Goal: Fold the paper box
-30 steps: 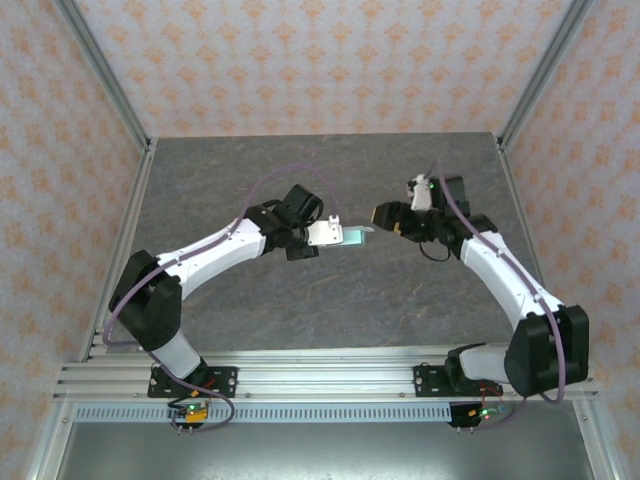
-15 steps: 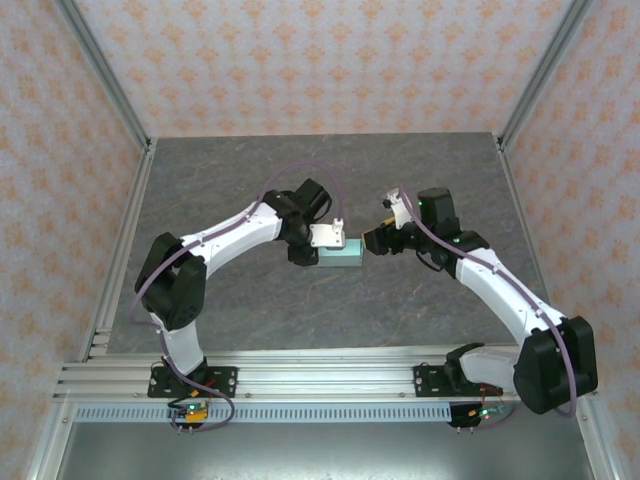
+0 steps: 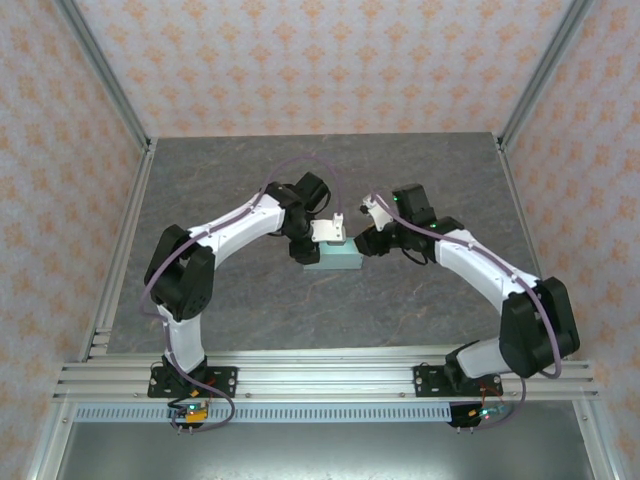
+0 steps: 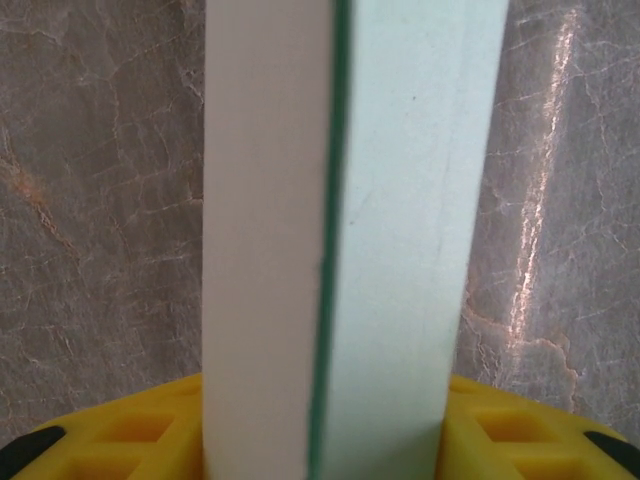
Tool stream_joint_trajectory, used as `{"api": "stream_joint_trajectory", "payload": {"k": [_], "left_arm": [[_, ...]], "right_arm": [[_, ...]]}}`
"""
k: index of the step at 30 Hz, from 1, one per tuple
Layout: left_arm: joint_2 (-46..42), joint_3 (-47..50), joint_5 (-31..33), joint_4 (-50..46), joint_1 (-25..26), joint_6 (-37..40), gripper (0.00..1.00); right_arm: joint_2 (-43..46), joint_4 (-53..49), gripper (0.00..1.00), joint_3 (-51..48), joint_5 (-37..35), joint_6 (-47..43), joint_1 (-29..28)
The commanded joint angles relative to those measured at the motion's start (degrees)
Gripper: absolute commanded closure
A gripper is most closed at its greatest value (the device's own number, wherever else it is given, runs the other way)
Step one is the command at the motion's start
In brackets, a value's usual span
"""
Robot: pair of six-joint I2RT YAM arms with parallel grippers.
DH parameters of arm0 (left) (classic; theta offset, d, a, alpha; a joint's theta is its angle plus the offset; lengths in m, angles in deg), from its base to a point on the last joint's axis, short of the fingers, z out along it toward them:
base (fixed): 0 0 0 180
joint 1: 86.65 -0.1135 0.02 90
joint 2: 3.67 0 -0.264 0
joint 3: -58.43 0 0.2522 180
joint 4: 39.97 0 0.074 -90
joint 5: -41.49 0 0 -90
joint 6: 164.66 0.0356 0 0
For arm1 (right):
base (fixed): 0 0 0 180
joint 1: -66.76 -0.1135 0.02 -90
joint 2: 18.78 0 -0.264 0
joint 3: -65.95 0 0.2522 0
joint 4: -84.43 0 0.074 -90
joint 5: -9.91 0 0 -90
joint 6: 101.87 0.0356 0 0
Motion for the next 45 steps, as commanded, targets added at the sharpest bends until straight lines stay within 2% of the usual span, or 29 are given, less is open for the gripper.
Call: {"api": "stream_joint_trajectory", "payload": {"k": [1, 3, 7, 10, 16, 21, 25, 29, 33, 38, 45], "left_arm": [[0.9, -1.1, -2.0, -1.6, -0.4, -0.6, 0.51], [0.9, -1.1, -2.5, -0.8, -0.5, -1.6, 0.51], [0.9, -1.1, -3.6, 0.3, -1.0, -3.1, 0.51], [0.6, 0.0, -4.2, 1.2, -1.0, -3.3, 0.51], [0.2, 1.4, -4.6, 2.1, -1.0, -3.9, 0.51], [0.1, 1.1, -4.6, 3.1, -1.0, -5.8, 0.51], [-0.2, 1.1, -4.4, 4.3, -1.0, -7.6, 0.52], [-1.1, 1.8, -4.2, 6.8, -1.1, -10.1, 0.5], [-1.8, 2.0, -6.1, 8.3, -1.3, -12.2, 0.46], [-5.9, 5.9, -9.4, 14.6, -2.2, -17.4, 0.4], [-16.6, 16.3, -13.2, 28.8, -4.7, -31.3, 0.29]], "right_arm": [[-1.1, 1.2, 0.73, 2.2, -3.9, 0.2, -1.4], [-1.5, 0.7, 0.8, 3.3, -5.2, 2.6, -1.5], [-0.6, 2.0, 0.83, 2.4, -8.3, 8.0, -2.0], [0.1, 0.6, 0.74, 1.5, -10.7, 9.6, -2.1], [0.7, -0.8, 0.72, 0.4, -12.0, 10.3, -2.1], [0.2, 1.8, 0.79, 0.6, -12.2, 15.0, -3.2], [-1.0, 0.6, 0.81, 1.6, -17.1, 19.1, -5.3], [-0.8, 3.6, 0.84, -0.4, -19.5, 22.9, -6.9], [0.0, 6.2, 0.91, -2.6, -22.2, 24.5, -7.8], [1.5, 8.0, 0.91, -5.1, -25.2, 25.0, -7.8], [3.8, 10.6, 0.91, -6.8, -29.8, 26.6, -9.3]]}}
